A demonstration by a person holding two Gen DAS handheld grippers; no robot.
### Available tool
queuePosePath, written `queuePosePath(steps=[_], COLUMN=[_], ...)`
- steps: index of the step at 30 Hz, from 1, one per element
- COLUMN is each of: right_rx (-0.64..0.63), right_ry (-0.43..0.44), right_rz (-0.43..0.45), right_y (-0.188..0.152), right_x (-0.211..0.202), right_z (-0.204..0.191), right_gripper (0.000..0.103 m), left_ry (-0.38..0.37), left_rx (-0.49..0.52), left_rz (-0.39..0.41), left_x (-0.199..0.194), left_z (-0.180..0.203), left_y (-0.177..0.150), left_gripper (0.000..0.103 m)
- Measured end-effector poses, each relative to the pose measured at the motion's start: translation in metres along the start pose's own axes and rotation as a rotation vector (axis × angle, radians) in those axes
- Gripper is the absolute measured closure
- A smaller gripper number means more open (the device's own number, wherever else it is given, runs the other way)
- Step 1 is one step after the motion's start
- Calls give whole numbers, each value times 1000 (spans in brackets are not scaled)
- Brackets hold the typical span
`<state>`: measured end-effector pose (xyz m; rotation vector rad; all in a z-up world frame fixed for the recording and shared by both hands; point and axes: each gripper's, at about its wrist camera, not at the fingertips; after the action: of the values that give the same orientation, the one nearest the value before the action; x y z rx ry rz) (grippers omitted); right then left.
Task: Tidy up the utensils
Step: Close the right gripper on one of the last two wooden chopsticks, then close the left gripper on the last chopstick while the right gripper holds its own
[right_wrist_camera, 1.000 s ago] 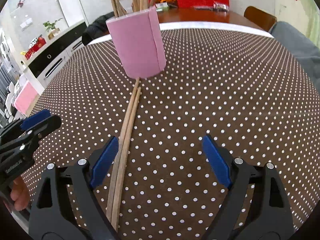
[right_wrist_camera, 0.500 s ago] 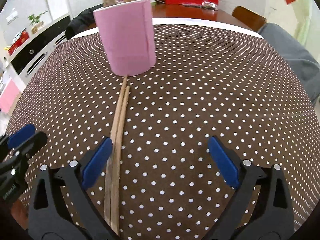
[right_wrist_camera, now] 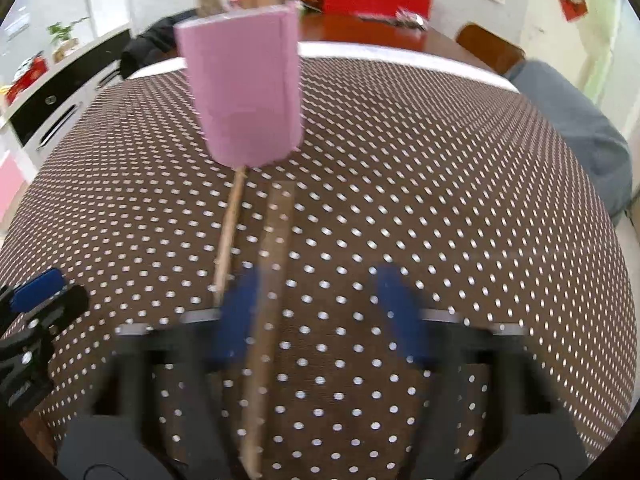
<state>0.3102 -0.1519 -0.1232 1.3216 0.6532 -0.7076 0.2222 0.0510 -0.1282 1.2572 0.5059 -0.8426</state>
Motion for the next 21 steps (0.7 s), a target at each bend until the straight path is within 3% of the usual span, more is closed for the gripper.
queuePosePath(steps=[2, 7, 12, 17, 21], right_rx=[-14, 91, 199, 303, 347], right_ry=[32, 185, 315, 429, 423], right_rz=[5, -13, -33, -51, -38], right_y=[0, -2, -6, -9, -16], right_x=[-1, 4, 11, 21, 17], right_z=[1, 29, 49, 69, 81], right_gripper=[94, 96, 97, 97, 97], left_ry=[10, 43, -18, 37, 68], left_rx=[2, 30, 15, 36, 41], left_rz=[-2, -33, -64, -75, -121], left_x=[0, 0, -6, 5, 24], left_z=[1, 17, 40, 70, 90], left_y=[0, 0, 5, 16, 26], left_gripper=[51, 51, 48, 46, 46])
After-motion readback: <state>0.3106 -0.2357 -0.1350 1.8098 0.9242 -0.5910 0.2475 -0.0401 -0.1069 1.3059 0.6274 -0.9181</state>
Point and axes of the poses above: each gripper's, at about its wrist camera, not at the fingertips, and x roughly the way its jaws point, z to its right, y to its top, and after that the axes turned 9 degrees about -y, right-handed
